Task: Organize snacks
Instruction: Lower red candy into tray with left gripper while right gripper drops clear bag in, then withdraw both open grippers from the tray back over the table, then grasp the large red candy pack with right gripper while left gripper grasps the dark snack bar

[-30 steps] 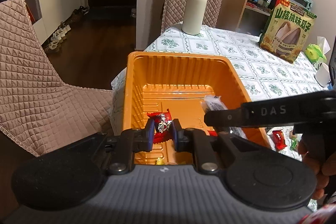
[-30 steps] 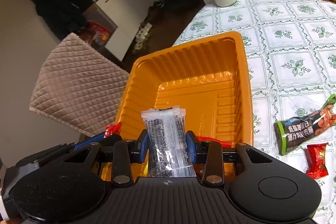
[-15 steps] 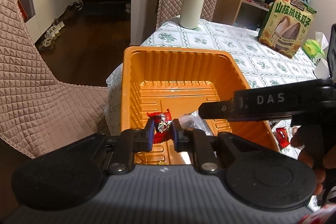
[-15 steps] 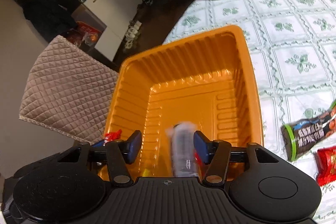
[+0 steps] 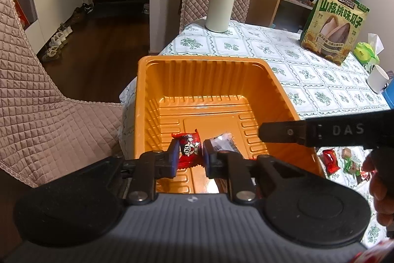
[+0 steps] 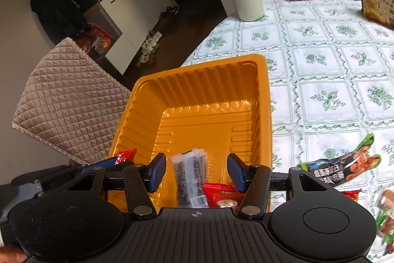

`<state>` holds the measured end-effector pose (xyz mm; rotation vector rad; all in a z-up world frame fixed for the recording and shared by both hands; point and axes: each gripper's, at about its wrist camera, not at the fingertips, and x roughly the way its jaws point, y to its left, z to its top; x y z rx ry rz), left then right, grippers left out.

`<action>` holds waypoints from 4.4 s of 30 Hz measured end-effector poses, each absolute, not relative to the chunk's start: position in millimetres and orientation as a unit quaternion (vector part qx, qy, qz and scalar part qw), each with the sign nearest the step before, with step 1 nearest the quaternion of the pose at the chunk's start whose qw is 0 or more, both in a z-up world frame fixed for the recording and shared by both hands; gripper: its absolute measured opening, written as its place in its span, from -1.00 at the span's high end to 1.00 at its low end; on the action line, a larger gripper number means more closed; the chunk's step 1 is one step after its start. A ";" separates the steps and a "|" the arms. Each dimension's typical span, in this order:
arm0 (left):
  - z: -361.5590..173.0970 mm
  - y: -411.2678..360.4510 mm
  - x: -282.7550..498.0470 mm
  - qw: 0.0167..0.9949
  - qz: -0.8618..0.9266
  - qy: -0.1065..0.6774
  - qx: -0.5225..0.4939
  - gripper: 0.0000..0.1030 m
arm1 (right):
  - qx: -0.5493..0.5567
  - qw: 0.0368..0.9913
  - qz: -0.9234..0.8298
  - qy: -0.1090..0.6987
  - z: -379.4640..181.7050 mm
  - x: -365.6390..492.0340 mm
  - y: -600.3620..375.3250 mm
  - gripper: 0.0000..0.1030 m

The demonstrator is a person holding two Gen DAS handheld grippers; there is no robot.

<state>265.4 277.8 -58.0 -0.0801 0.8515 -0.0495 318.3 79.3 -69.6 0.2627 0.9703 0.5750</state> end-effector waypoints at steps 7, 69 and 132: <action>-55.9 277.6 256.8 0.910 -0.020 0.414 -0.037 0.53 | 0.103 0.841 0.282 0.449 -65.2 307.0 72.0 -0.07; -50.9 23.1 140.9 0.897 -0.044 0.438 -0.043 0.42 | 0.056 0.852 0.262 0.449 -82.5 188.9 -238.8 -0.09; -81.7 23.7 280.8 0.881 -0.127 0.442 0.108 0.38 | 0.061 0.875 0.238 0.418 -121.8 274.2 -257.1 0.49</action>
